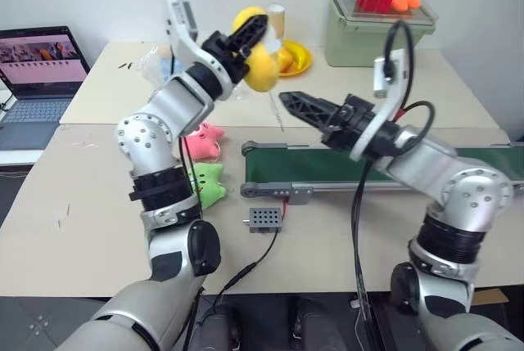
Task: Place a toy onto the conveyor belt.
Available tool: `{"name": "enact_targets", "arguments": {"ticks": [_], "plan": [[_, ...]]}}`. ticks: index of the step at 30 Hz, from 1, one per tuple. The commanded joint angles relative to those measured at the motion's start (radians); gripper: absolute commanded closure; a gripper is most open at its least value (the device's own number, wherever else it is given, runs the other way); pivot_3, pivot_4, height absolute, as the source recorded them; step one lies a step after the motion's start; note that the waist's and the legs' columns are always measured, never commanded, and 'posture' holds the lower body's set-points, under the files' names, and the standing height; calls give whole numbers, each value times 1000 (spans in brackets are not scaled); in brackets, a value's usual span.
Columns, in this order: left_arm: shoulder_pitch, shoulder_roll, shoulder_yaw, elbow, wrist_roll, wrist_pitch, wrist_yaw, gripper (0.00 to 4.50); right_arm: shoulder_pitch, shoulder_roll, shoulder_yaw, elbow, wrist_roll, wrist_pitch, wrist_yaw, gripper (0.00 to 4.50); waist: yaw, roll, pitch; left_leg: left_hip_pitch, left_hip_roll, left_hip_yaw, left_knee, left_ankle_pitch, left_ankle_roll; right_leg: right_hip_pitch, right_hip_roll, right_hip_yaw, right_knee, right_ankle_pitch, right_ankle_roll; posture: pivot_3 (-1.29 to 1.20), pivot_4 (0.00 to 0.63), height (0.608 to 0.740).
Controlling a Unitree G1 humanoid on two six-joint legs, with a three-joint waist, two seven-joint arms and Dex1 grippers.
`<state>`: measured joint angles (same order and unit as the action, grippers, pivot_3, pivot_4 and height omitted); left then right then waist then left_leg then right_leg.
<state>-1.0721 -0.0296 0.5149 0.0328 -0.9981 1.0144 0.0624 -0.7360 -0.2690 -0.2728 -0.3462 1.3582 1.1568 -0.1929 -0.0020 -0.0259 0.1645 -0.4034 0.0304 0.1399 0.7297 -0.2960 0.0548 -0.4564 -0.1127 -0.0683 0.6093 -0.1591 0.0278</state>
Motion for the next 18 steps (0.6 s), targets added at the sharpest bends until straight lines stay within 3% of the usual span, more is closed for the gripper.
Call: {"name": "enact_targets", "arguments": {"ticks": [1, 18], "plan": [[15, 1, -41, -49, -30, -12, 19, 2610, -8, -40, 8, -52, 16, -32, -39, 0, -1, 0, 0, 0, 0, 0, 0, 0, 0, 0, 0, 0, 0, 0, 0, 0, 150, 734], [171, -39, -113, -77, -73, -36, 124, 2610, 16, -101, 50, -44, 0, -72, -67, 0, -2, 0, 0, 0, 0, 0, 0, 0, 0, 0, 0, 0, 0, 0, 0, 0, 150, 734]]}}
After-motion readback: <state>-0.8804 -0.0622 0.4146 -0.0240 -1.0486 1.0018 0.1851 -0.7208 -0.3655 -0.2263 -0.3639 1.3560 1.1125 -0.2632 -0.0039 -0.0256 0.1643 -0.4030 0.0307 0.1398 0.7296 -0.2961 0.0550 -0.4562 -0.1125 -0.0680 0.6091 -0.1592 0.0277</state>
